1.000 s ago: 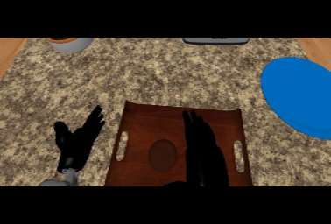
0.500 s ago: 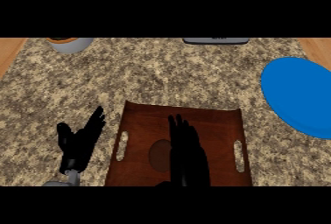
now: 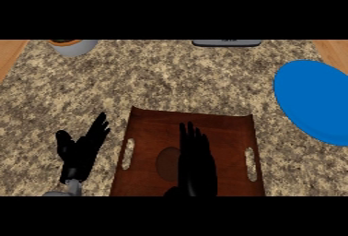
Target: Pick the cupcake from the tray and place it in the plate
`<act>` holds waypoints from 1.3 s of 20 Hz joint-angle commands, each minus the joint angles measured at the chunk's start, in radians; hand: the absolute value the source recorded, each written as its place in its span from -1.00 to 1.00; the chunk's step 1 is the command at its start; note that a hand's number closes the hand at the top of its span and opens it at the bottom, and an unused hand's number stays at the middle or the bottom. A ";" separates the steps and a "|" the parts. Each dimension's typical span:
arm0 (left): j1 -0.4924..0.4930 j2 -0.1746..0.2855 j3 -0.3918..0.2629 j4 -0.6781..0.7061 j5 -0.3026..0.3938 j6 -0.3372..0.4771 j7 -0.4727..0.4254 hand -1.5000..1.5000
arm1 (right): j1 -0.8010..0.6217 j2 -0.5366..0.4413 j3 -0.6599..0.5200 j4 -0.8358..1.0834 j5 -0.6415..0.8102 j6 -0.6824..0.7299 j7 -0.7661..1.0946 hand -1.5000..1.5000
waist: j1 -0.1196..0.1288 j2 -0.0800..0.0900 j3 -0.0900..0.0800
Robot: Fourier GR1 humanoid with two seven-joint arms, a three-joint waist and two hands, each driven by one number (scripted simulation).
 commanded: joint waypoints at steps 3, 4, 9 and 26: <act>0.038 -0.001 -0.007 -0.016 -0.011 -0.011 0.018 0.00 | -0.022 0.014 0.005 0.078 -0.029 -0.046 0.128 -1.00 | 0.003 0.002 -0.002; 0.023 0.019 0.025 -0.015 0.013 -0.032 0.025 0.00 | -0.013 0.014 -0.011 0.117 -0.028 -0.085 0.084 -1.00 | 0.003 0.003 -0.002; 0.026 -0.018 -0.008 -0.015 -0.021 -0.018 0.028 0.00 | -0.039 0.014 0.085 0.169 -0.082 -0.144 0.142 -1.00 | 0.008 0.002 -0.002; 0.010 -0.028 0.061 0.037 -0.023 -0.048 0.005 0.00 | -0.014 -0.148 0.081 0.038 0.003 -0.053 -0.111 1.00 | -0.013 0.000 -0.002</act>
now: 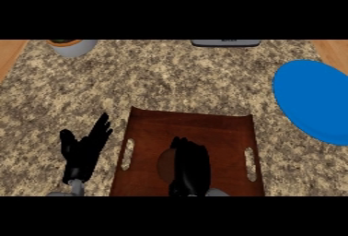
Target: Pick the cupcake from the tray and place it in the plate
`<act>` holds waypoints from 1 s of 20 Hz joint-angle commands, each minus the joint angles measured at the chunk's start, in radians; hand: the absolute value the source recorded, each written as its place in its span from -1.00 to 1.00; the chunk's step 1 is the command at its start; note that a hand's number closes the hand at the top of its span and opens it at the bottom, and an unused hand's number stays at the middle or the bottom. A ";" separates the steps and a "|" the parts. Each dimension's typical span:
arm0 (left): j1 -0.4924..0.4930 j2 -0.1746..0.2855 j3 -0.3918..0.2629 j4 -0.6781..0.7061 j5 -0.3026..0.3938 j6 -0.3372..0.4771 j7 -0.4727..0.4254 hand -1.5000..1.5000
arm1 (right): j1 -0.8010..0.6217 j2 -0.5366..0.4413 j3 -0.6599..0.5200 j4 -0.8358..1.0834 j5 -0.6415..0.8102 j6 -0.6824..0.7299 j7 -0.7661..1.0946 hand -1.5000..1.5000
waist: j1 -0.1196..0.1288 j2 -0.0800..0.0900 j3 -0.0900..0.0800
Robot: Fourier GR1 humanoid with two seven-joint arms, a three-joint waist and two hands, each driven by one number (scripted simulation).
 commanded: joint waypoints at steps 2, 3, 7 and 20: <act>0.017 0.024 0.028 0.040 0.013 -0.034 -0.021 0.00 | 0.171 -0.258 0.056 -0.245 -0.005 -0.055 -0.188 1.00 | -0.017 0.001 -0.002; -0.002 -0.033 -0.001 0.035 -0.027 0.037 -0.021 0.00 | 0.211 -0.299 0.096 -0.318 0.003 -0.051 -0.209 1.00 | -0.025 0.000 -0.002; 0.042 0.006 0.015 0.027 0.010 -0.031 -0.038 0.00 | 0.269 -0.427 0.091 -0.486 0.085 -0.245 -0.332 1.00 | -0.028 -0.003 -0.001; 0.026 -0.005 0.025 0.014 -0.008 -0.015 -0.034 0.00 | 0.504 -0.658 -0.308 -0.771 -0.149 -0.578 -0.391 1.00 | -0.012 0.005 -0.001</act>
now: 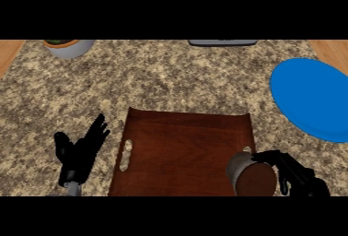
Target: Pick the cupcake from the tray and place it in the plate
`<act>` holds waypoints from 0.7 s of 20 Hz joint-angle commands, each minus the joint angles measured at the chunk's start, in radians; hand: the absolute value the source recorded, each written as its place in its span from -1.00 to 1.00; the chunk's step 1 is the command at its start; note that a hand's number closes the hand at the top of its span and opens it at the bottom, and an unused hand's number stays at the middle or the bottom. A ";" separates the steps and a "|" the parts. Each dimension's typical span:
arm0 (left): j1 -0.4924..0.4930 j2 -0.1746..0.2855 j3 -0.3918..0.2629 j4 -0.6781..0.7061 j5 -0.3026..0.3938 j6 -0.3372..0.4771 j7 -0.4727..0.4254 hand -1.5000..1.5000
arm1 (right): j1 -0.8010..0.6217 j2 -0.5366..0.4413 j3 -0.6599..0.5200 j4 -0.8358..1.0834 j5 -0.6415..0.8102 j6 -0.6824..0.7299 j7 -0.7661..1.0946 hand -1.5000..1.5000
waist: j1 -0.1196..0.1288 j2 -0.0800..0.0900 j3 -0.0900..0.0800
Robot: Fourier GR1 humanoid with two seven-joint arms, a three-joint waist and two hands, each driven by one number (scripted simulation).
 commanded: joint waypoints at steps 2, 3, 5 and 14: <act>0.034 0.009 -0.009 -0.039 -0.003 -0.010 0.020 0.00 | 0.057 -0.081 -0.175 -0.013 -0.252 -0.159 -0.102 1.00 | 0.014 0.003 0.000; -0.012 0.004 -0.001 -0.015 0.005 -0.005 0.053 0.00 | 0.052 -0.096 -0.215 0.047 -0.326 -0.204 -0.157 1.00 | 0.013 0.007 0.002; -0.017 0.020 0.008 -0.019 0.005 -0.016 0.047 0.00 | 0.007 -0.091 -0.275 0.073 -0.465 -0.207 -0.212 1.00 | 0.021 0.008 0.002; -0.004 -0.053 -0.051 0.010 -0.042 0.015 0.011 0.00 | -0.115 -0.065 -0.542 0.537 -0.806 -0.158 -0.648 1.00 | 0.031 0.010 0.002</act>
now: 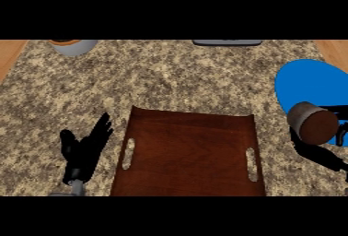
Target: Pick the cupcake from the tray and place it in the plate
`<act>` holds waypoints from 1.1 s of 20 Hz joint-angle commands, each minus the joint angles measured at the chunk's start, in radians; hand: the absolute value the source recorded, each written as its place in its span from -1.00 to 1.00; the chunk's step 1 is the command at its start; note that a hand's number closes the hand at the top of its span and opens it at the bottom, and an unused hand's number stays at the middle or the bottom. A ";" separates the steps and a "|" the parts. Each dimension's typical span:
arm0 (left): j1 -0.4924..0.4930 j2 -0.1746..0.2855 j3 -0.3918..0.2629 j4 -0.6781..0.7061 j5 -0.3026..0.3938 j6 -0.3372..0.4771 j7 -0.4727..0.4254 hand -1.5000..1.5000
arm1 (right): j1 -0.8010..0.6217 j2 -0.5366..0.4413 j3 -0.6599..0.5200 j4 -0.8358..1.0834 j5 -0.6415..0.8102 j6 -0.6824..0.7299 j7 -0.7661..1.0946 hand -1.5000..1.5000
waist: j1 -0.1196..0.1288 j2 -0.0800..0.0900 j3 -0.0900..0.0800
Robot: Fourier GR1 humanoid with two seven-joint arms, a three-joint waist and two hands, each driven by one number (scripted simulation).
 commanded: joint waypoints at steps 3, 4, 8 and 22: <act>0.006 -0.030 -0.031 0.014 -0.025 0.009 -0.005 0.00 | -0.197 0.035 -0.200 0.365 -0.221 0.127 -0.258 1.00 | 0.017 0.004 -0.002; 0.004 -0.007 -0.014 0.014 -0.013 -0.006 0.002 0.00 | -0.176 0.038 -0.231 0.426 -0.264 0.157 -0.346 1.00 | 0.020 0.006 0.001; -0.058 -0.021 0.009 0.052 -0.008 0.006 0.011 0.00 | -0.307 0.068 -0.332 0.684 -0.337 0.287 -0.552 1.00 | 0.018 0.008 -0.001; -0.077 -0.025 -0.023 0.045 -0.033 -0.017 0.003 0.00 | -0.638 -0.031 -0.267 1.375 -0.180 0.607 -0.557 -1.00 | 0.082 0.031 0.001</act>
